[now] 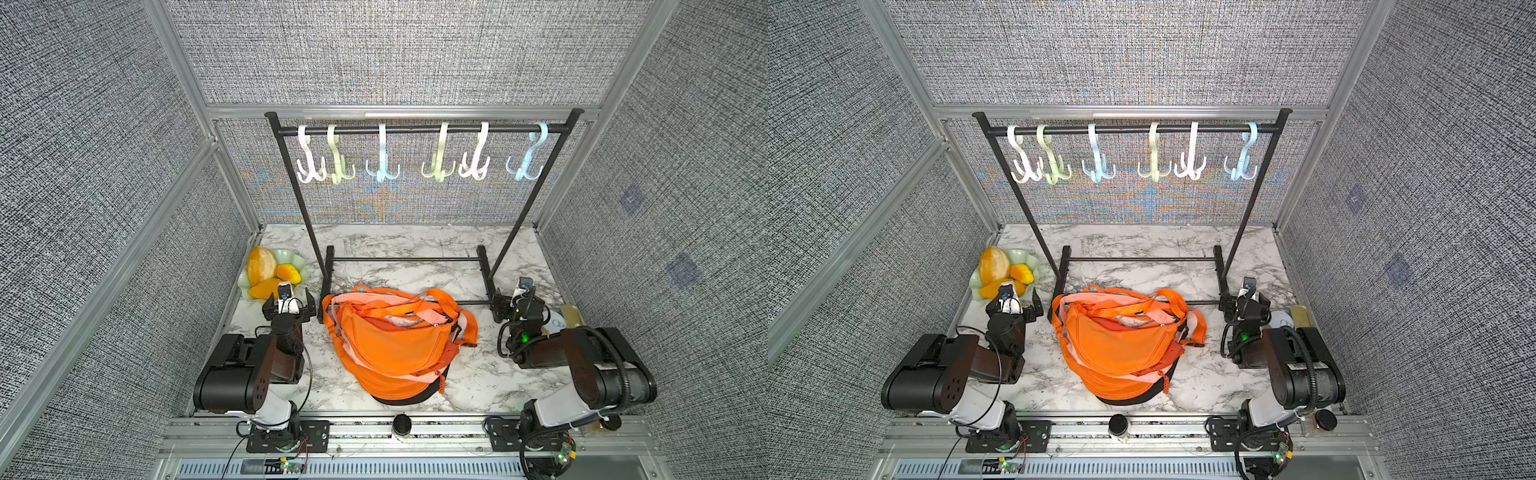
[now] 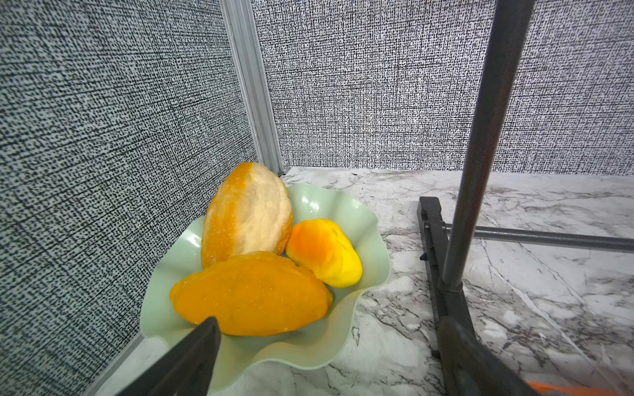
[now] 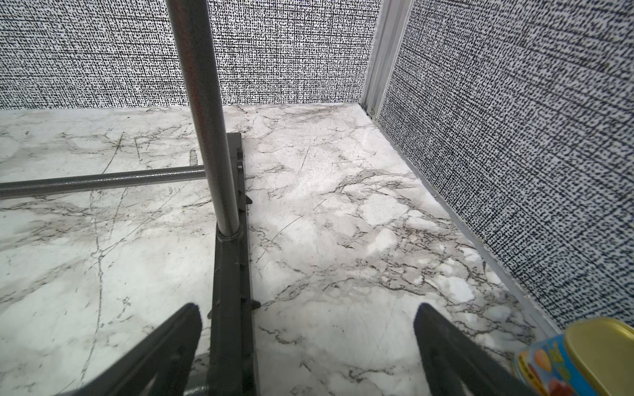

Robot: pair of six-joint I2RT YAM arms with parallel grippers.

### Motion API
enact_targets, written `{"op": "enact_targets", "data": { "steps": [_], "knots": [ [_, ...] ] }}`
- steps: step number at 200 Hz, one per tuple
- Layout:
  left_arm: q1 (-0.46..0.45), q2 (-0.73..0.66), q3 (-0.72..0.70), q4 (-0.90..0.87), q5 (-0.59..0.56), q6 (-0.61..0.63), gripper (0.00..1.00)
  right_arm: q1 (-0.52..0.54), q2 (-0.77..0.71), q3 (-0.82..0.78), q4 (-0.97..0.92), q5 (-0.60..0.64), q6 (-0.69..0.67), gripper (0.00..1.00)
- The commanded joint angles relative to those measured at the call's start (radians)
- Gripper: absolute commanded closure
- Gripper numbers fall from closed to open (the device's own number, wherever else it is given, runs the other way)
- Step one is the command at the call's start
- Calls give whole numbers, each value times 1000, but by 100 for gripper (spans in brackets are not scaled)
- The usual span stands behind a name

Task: Hang the bag on a hook
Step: Pick up the bag from the bag.

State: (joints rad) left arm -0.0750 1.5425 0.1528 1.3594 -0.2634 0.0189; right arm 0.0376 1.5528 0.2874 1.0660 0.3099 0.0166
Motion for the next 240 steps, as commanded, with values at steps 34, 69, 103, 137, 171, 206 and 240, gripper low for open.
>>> {"op": "enact_targets", "data": {
  "steps": [34,69,103,137,171,206,240],
  "knots": [
    [0,-2,-1,36,-8,0,1,1,1,5,34,14,12,1],
    [1,-2,0,34,-7,0,1,1,0,5,34,13,11,1],
    [1,-2,-1,32,-7,-2,1,1,0,6,34,13,11,1],
    [2,-1,7,21,-7,-4,1,1,0,5,34,12,11,1],
    [2,-4,1,31,-7,-1,2,-12,-6,11,18,6,23,1],
    [0,-75,-17,-20,-19,-11,7,99,-232,-68,6,177,-76,1],
    [1,-29,-41,102,-14,12,9,125,-640,78,-585,166,125,1]
  ]
}}
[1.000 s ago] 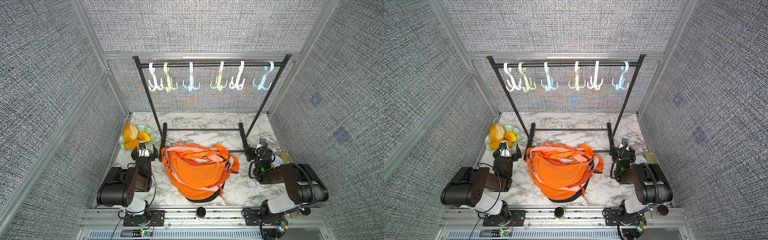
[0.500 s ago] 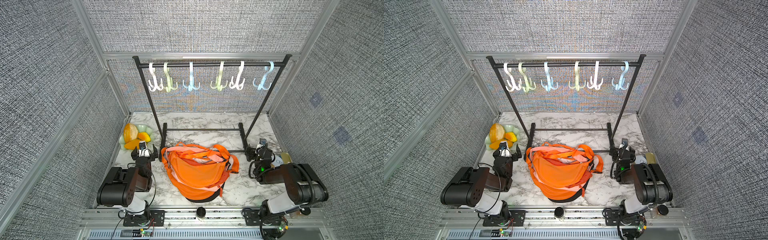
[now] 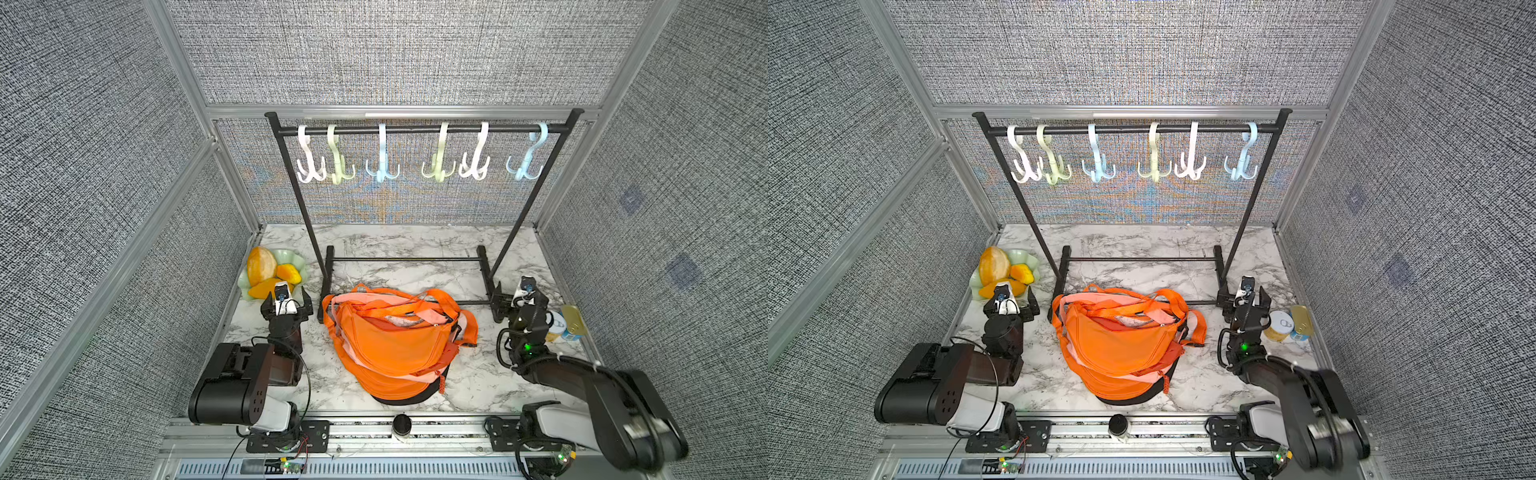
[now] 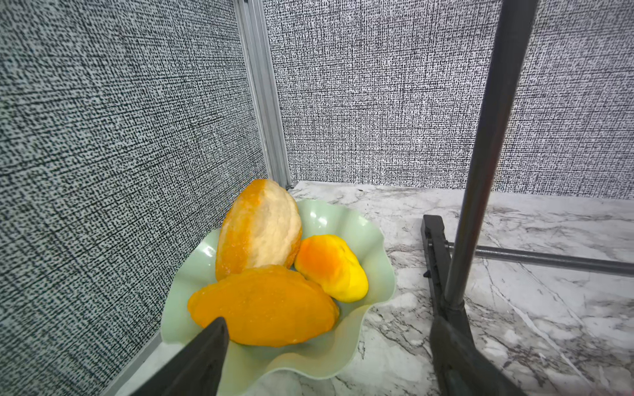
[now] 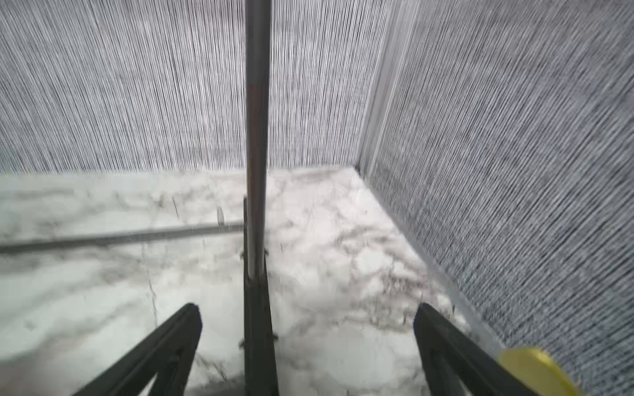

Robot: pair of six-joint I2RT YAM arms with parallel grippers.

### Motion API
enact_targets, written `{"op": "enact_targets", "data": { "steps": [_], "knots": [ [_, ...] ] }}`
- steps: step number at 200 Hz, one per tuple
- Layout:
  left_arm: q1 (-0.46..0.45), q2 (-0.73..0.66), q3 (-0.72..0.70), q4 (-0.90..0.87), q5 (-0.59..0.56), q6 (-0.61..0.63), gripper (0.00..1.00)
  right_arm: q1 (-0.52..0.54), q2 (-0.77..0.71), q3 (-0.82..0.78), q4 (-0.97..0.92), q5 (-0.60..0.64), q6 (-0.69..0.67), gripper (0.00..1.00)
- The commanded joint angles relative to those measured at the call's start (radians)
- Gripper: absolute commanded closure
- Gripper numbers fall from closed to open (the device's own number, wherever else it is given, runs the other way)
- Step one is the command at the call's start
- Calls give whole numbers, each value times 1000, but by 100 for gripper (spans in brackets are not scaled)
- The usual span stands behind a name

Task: Hang the bag on a hook
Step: Pick up the bag from the bag.

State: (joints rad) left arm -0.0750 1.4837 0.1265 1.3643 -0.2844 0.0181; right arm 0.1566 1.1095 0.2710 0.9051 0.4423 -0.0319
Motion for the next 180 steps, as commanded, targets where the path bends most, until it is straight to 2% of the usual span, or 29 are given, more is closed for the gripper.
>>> {"op": "enact_targets", "data": {
  "steps": [1,10,24,35,46,57,68,80,100,137,180],
  "knots": [
    [1,30,-15,97,7,14,9,5,-208,102,-450,30,188,1],
    [0,15,-4,54,10,4,9,3,-294,160,-628,2,271,1],
    [-2,-21,32,-24,-5,19,9,-3,-394,146,-667,-48,367,1],
    [-8,-133,136,-336,-5,6,11,-17,-450,133,-661,-237,334,1],
    [-6,-200,284,-672,-28,-50,11,-15,-443,183,-739,-323,333,1],
    [-7,-201,336,-732,-41,-77,11,-13,-413,241,-808,-398,315,1],
    [-8,-204,349,-744,8,-116,11,-3,-372,282,-842,-438,313,1],
    [-13,-215,349,-717,100,-77,13,11,-348,328,-881,-480,312,1],
    [-22,-280,417,-864,111,-222,13,61,-297,453,-1021,-556,285,1],
    [-65,-427,491,-1084,221,-388,15,291,-210,681,-1309,-601,145,1],
    [-129,-600,472,-1269,369,-506,15,673,-53,827,-1546,-625,73,1]
  ]
}}
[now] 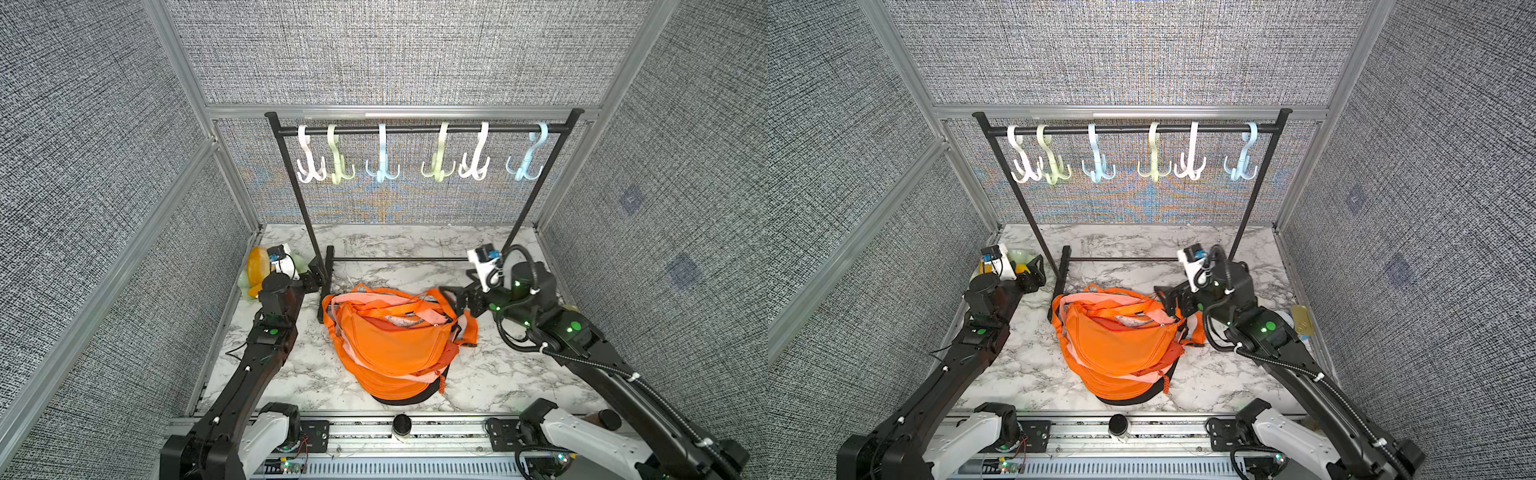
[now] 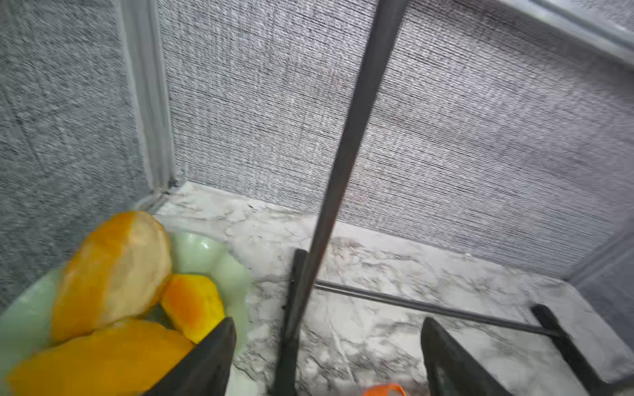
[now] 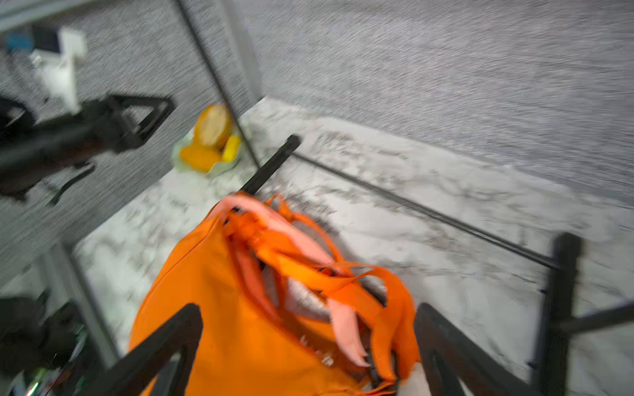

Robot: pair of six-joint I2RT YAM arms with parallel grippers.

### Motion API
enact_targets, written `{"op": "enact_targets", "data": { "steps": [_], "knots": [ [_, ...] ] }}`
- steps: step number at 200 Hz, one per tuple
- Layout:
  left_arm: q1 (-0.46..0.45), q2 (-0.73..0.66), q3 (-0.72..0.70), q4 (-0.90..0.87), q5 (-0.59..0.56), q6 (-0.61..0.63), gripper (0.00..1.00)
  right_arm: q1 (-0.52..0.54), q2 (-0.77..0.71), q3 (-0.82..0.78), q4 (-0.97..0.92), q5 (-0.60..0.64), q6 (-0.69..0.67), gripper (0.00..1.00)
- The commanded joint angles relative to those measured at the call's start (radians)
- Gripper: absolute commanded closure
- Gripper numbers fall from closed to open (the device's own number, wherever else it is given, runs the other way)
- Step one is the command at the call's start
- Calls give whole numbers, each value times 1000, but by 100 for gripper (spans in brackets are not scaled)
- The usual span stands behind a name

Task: Hang the bag on a hook
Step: Pick up the bag from the bag.

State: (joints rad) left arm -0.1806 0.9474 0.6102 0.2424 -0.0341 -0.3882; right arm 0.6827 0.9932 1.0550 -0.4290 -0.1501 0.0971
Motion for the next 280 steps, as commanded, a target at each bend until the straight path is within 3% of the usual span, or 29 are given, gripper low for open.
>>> {"op": "enact_targets", "data": {
  "steps": [1,28,53,76,105,133,143,200,222,243,280],
  "knots": [
    [-25,-67,-12,-152,122,-99,16,156,68,45,-217,-32,-56,1],
    [-34,-150,-16,-258,200,-74,15,354,213,96,-311,-7,-47,1],
    [-35,-210,23,-340,270,-111,14,465,346,134,-348,35,-42,1],
    [-35,-256,36,-371,301,-128,14,504,454,182,-387,49,-52,1],
    [-35,-296,68,-413,324,-146,13,543,556,221,-403,163,-59,2],
    [-34,-326,77,-432,318,-147,13,556,625,251,-403,246,-63,10],
    [-36,-334,76,-440,313,-144,13,558,638,257,-398,261,-65,16],
    [-34,-373,99,-445,315,-144,12,563,601,262,-369,279,-60,100],
    [-34,-365,124,-446,340,-142,11,564,549,260,-352,277,-51,100],
    [-35,-349,142,-430,347,-149,11,557,469,235,-302,345,-32,100],
    [-50,-257,171,-341,459,-235,6,496,290,170,-176,488,20,100]
  ]
}}
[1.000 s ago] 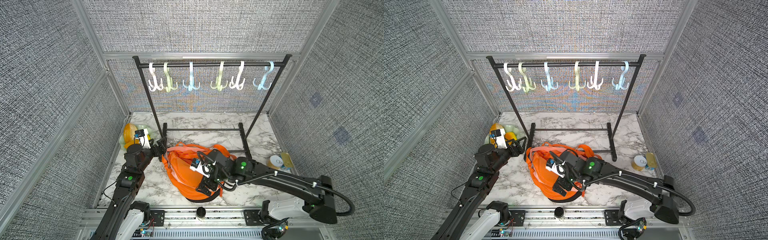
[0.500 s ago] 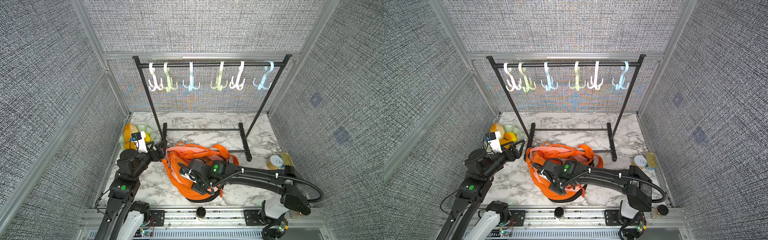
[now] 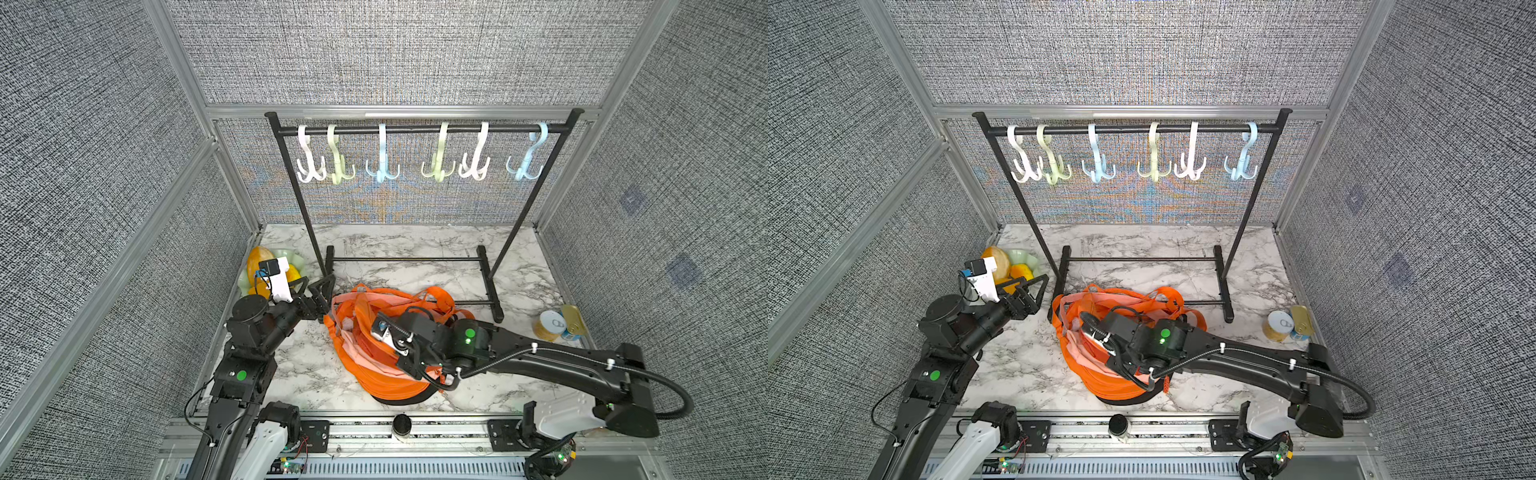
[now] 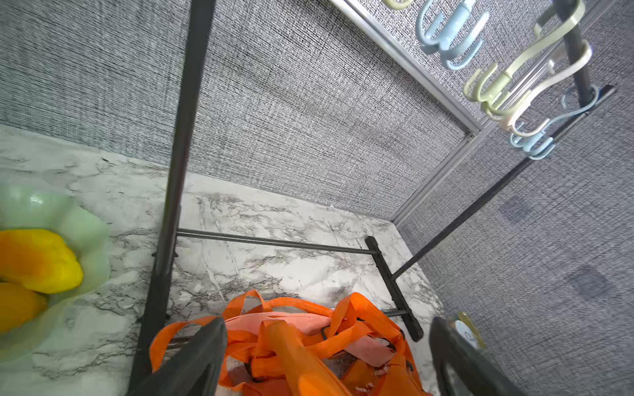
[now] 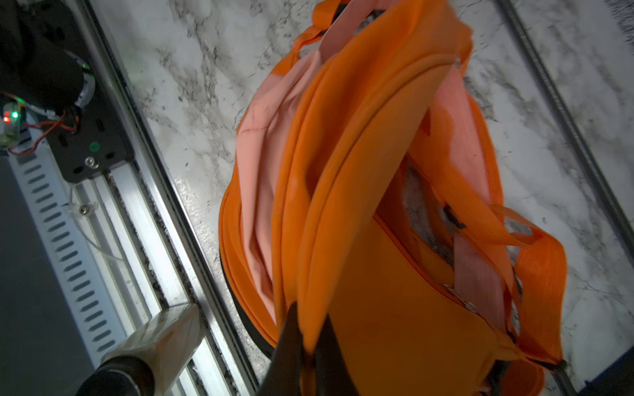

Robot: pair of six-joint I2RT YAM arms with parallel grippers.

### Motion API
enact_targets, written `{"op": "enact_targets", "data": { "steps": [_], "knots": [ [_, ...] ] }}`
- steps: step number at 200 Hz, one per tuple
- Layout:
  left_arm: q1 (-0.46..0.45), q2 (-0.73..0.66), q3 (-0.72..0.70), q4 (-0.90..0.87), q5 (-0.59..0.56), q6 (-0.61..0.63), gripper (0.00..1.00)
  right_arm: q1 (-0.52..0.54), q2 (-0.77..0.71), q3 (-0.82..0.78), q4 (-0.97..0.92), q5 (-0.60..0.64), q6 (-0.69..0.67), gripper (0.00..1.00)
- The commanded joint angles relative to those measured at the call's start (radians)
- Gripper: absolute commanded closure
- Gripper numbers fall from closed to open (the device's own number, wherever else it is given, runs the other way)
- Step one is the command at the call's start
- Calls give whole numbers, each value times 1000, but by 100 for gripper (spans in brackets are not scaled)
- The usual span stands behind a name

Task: Hang the bag on a hook
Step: Pick up the bag from the bag, then hang the bag on the hook.

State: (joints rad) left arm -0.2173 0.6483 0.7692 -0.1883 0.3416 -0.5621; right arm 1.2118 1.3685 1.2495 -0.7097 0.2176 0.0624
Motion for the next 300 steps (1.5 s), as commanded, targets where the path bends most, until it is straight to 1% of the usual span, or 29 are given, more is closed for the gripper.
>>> {"op": "enact_targets", "data": {
  "steps": [1,10,25,37,50,73,93,106,136,153,211,226,236,244,267,274,284,291,296,300],
  "knots": [
    [-15,45,12,95,84,-61,6,-36,-89,-27,108,124,56,100],
    [-39,65,16,119,80,-70,6,-53,-133,-47,143,153,63,100],
    [-105,101,34,146,54,-77,5,-68,-204,-87,208,209,65,100],
    [-184,134,45,181,30,-84,4,-79,-252,-106,244,242,66,100],
    [-257,177,45,250,30,-109,4,-88,-295,-124,270,268,65,100],
    [-374,269,49,366,22,-159,4,-92,-337,-141,286,331,60,100],
    [-466,347,89,412,-7,-157,4,-92,-360,-155,292,356,60,100],
    [-510,398,119,440,-13,-154,4,-92,-368,-163,296,361,60,100],
    [-578,493,184,485,-22,-146,4,-92,-373,-173,298,377,57,100],
    [-602,544,217,488,-27,-142,4,-92,-376,-179,305,387,57,100],
    [-642,667,278,499,-44,-149,14,-92,-390,-205,348,383,30,100],
    [-647,695,292,506,-44,-158,21,-92,-385,-199,351,374,18,100],
    [-649,712,304,505,-45,-160,29,-92,-379,-194,349,370,15,100],
    [-652,724,315,498,-50,-160,40,-92,-373,-192,348,369,14,100],
    [-659,738,347,436,-93,-149,82,-93,-368,-194,339,367,14,100],
    [-659,736,350,420,-102,-138,91,-92,-370,-194,334,367,17,100],
    [-659,730,351,406,-110,-119,100,-92,-374,-196,327,364,16,100],
    [-659,725,353,393,-110,-98,100,-93,-379,-197,321,354,16,100],
    [-659,721,355,384,-109,-80,100,-92,-384,-200,319,348,16,95],
    [-659,717,355,377,-109,-64,100,-92,-388,-201,317,340,17,88]
  ]
}}
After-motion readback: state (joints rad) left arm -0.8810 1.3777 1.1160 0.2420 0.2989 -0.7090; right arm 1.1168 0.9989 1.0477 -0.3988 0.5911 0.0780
